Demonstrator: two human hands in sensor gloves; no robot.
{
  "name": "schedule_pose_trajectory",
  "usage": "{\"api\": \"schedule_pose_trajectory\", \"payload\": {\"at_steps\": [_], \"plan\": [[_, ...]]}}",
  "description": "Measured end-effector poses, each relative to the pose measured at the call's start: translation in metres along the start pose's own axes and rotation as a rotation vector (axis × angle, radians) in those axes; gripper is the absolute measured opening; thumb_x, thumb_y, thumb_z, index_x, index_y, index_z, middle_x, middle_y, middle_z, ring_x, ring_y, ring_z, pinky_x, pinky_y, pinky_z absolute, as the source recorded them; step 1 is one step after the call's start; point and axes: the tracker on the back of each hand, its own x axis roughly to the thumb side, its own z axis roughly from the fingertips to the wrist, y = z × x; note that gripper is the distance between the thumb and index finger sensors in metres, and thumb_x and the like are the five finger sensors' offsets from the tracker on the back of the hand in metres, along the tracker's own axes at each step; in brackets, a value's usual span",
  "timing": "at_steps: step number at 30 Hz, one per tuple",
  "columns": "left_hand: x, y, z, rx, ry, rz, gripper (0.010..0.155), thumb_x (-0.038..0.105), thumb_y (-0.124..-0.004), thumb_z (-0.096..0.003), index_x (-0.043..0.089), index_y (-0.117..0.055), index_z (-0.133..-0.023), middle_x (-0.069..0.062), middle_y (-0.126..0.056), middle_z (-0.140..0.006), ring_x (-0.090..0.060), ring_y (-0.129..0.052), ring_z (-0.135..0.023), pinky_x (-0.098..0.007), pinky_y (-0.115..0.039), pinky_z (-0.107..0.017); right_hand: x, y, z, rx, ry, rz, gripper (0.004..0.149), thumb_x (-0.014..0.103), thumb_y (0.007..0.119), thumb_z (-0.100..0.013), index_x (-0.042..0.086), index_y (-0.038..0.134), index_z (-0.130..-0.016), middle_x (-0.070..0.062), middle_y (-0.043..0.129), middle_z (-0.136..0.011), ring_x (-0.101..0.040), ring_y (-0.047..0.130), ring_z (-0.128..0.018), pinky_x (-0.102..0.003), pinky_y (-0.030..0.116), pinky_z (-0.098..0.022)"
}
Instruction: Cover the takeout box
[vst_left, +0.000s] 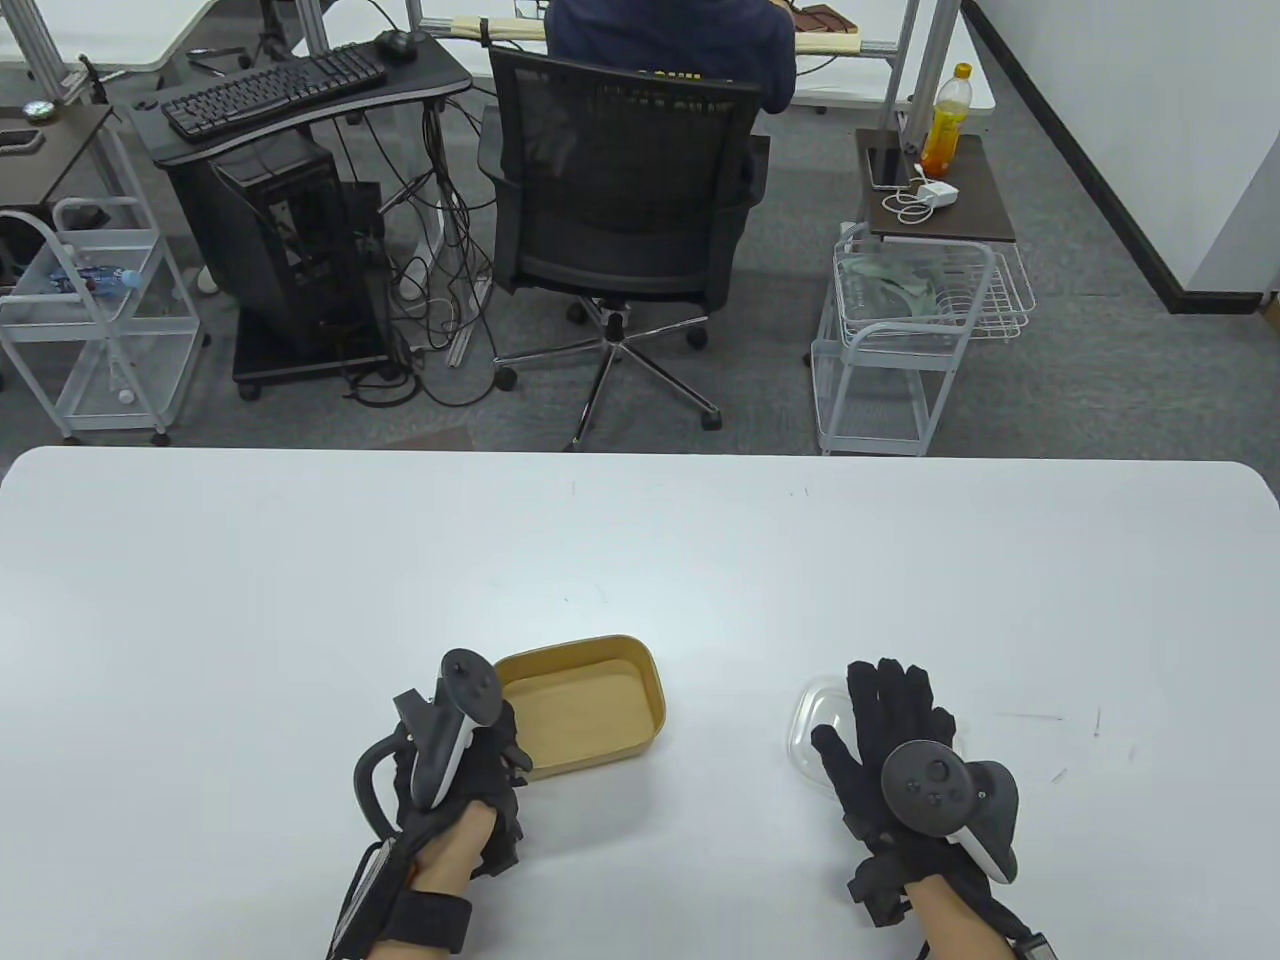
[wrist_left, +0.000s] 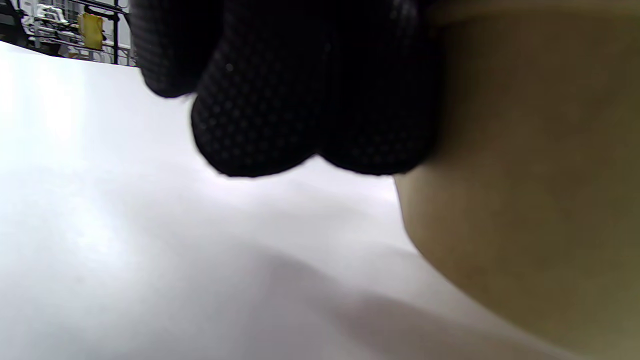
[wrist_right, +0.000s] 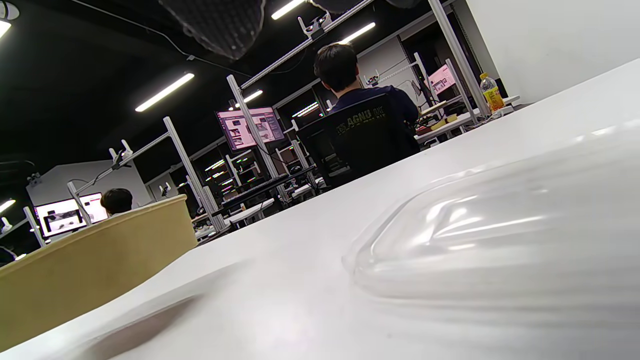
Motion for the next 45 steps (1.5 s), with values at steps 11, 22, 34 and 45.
{"api": "schedule_pose_trajectory", "payload": {"at_steps": [11, 22, 34, 45], "plan": [[0.024, -0.017, 0.017, -0.044, -0.084, -0.025, 0.050, 0.057, -0.084, -0.0372, 0.025, -0.086, -0.076, 0.013, -0.107, -0.030, -0.007, -0.105, -0.024, -0.030, -0.085, -0.043, -0.001, -0.001, 0.000, -0.009, -0.001, -0.006, 0.072, 0.042, 0.067, -0.062, -0.001, 0.044, -0.114, -0.039, 0.037, -0.114, -0.062, 0.030, -0.101, -0.080, 0.036, -0.060], [0.029, -0.028, 0.020, -0.077, -0.099, -0.045, 0.051, 0.057, -0.084, -0.0372, 0.026, -0.086, -0.077, 0.013, -0.107, -0.031, -0.007, -0.105, -0.025, -0.029, -0.084, -0.044, -0.002, -0.002, 0.000, -0.011, -0.003, -0.006, 0.072, 0.042, 0.067, -0.062, -0.001, 0.043, -0.114, -0.039, 0.036, -0.114, -0.062, 0.030, -0.101, -0.080, 0.036, -0.060], [0.029, -0.036, 0.020, -0.130, -0.115, -0.049, 0.056, 0.060, -0.081, -0.0368, 0.028, -0.082, -0.082, 0.015, -0.106, -0.038, -0.007, -0.104, -0.032, -0.029, -0.082, -0.049, -0.002, -0.001, 0.001, -0.001, 0.003, 0.003, 0.072, 0.042, 0.067, -0.062, -0.002, 0.043, -0.114, -0.039, 0.036, -0.114, -0.062, 0.030, -0.101, -0.080, 0.036, -0.060], [0.024, -0.035, 0.022, -0.161, -0.148, 0.016, 0.072, 0.068, -0.074, -0.0346, 0.029, -0.068, -0.096, 0.015, -0.106, -0.066, -0.007, -0.104, -0.051, -0.030, -0.078, -0.057, -0.002, -0.001, 0.001, 0.003, 0.007, 0.004, 0.072, 0.042, 0.067, -0.062, -0.002, 0.043, -0.114, -0.039, 0.036, -0.114, -0.062, 0.030, -0.100, -0.080, 0.035, -0.060]]}}
